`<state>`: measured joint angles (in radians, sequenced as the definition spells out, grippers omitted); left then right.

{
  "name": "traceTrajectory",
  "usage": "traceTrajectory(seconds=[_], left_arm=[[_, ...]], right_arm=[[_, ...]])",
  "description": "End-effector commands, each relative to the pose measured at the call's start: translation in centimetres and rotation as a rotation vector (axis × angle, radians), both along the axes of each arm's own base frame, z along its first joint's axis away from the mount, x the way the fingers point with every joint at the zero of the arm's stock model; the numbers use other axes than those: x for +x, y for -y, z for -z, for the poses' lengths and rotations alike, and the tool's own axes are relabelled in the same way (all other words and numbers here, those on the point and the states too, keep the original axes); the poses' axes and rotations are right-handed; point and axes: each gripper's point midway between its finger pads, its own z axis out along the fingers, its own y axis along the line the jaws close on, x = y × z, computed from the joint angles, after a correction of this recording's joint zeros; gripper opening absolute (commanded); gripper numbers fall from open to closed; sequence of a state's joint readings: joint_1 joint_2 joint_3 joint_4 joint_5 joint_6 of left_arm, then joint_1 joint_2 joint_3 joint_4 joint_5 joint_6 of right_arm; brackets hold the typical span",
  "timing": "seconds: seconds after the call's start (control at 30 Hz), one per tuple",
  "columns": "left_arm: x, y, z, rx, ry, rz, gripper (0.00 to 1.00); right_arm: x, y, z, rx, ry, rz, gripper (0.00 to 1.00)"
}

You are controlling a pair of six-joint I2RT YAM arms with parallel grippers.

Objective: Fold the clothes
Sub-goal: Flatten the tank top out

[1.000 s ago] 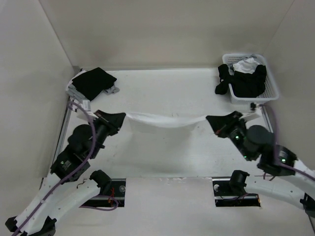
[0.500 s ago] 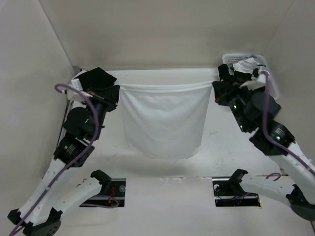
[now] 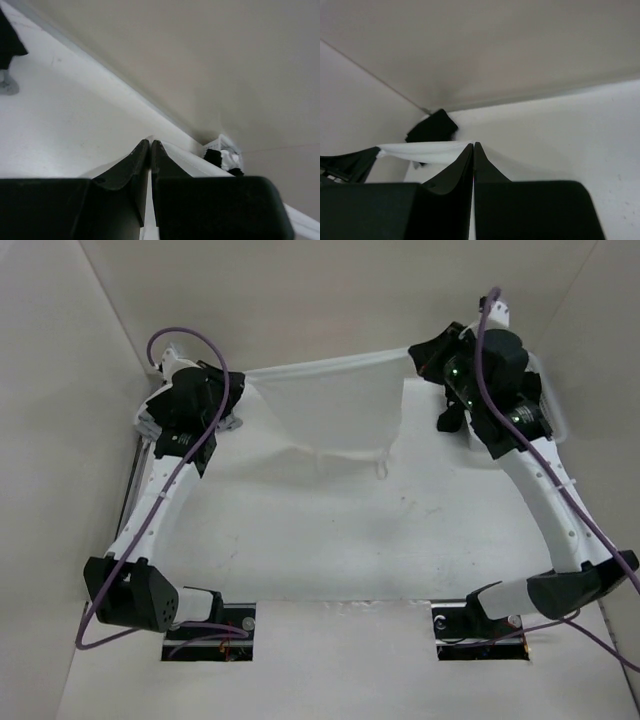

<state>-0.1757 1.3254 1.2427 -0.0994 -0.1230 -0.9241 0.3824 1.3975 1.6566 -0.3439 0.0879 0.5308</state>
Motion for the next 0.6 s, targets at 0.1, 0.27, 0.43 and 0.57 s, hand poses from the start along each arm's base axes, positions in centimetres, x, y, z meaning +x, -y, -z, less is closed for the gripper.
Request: traceTrajectory(seconds=[0.1, 0.27, 0.43, 0.57], left_arm=[[-2.7, 0.0, -9.5, -0.069, 0.291, 0.066, 0.03], [-3.7, 1.5, -0.6, -0.058, 0.182, 0.103, 0.03], [-8.6, 0.8, 11.9, -0.057, 0.020, 0.108, 0.04], [-14.3, -0.8, 19.7, -0.067, -0.094, 0.122, 0.04]], right_arm=[[-3.6, 1.1, -4.5, 0.050, 0.115, -0.033, 0.04], [-5.1, 1.9, 6.0, 0.061, -0.023, -0.014, 0.04], [-9.6, 0.3, 19.3, 0.121, -0.213, -0.052, 0.04], [-13.7, -0.6, 27.0, 0.133, -0.346, -0.089, 0.04]])
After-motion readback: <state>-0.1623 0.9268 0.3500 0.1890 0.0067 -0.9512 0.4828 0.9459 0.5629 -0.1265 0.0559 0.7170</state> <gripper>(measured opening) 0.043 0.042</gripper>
